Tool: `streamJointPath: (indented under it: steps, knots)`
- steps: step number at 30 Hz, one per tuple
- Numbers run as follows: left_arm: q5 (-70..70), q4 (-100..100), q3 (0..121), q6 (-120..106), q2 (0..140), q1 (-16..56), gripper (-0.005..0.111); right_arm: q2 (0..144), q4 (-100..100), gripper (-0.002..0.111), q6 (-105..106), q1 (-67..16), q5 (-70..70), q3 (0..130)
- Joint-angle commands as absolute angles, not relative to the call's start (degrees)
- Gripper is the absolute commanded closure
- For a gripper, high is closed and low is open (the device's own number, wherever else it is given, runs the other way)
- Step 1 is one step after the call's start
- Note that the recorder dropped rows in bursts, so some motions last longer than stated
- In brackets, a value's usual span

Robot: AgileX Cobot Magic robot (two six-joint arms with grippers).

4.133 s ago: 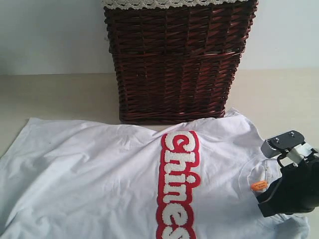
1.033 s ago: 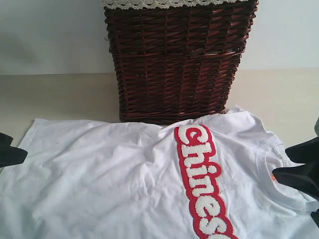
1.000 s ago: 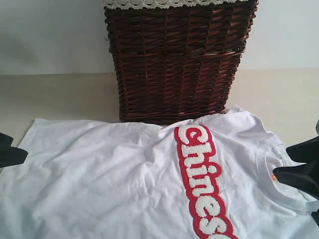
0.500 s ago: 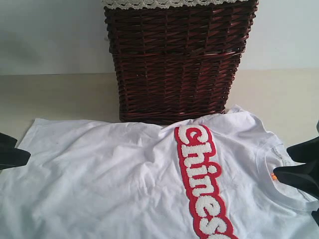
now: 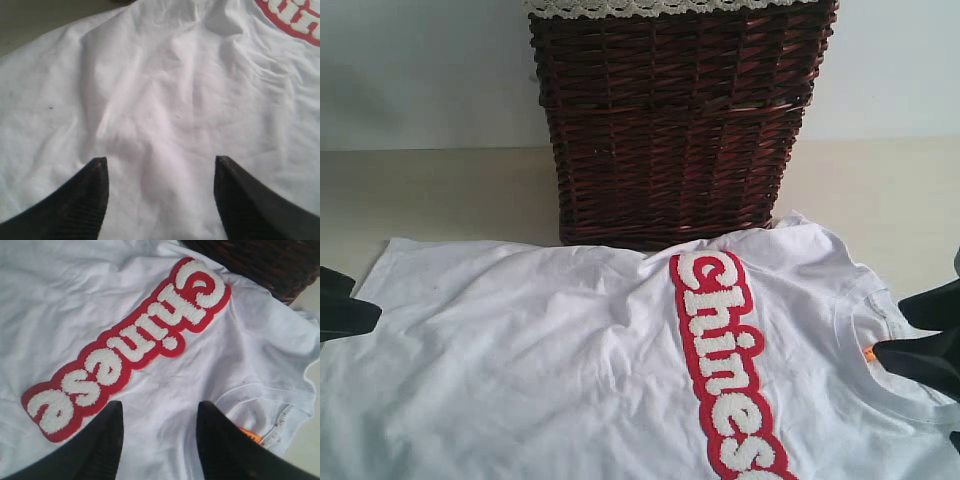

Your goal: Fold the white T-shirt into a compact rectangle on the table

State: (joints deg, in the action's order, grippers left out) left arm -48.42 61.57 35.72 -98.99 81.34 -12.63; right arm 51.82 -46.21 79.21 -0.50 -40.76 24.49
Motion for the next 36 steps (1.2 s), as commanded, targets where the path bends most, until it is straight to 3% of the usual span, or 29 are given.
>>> streamJointPath:
  steps: [1,8,14,20,30,32,36]
  knots:
    - [-51.0,53.6,36.0,-112.4,80.9,-12.5,0.046,51.3,-42.2,0.061,84.3,-0.4,-39.5,24.4]
    - [-48.3,31.5,36.0,-117.0,82.0,-12.5,0.046,54.6,-38.0,0.042,87.3,-0.4,-35.9,24.4]
    - [-43.1,17.1,36.0,-119.3,87.1,-10.8,0.046,57.7,-38.7,0.043,87.0,-0.4,-35.5,24.4]
    - [-34.9,24.1,36.0,-120.1,89.3,-9.0,0.046,58.0,-39.9,0.045,83.6,-0.4,-37.5,24.4]
    - [-34.4,33.6,36.0,-120.1,89.9,-9.0,0.046,58.0,-39.9,0.045,82.1,-0.4,-37.7,24.4]
    - [-33.0,34.1,36.0,-120.1,91.2,-8.9,0.043,58.0,-39.9,0.045,82.1,-0.4,-37.7,24.4]
    - [-27.6,32.5,36.0,-120.1,94.7,-8.0,0.025,58.0,-39.9,0.046,82.1,-0.4,-37.7,24.4]
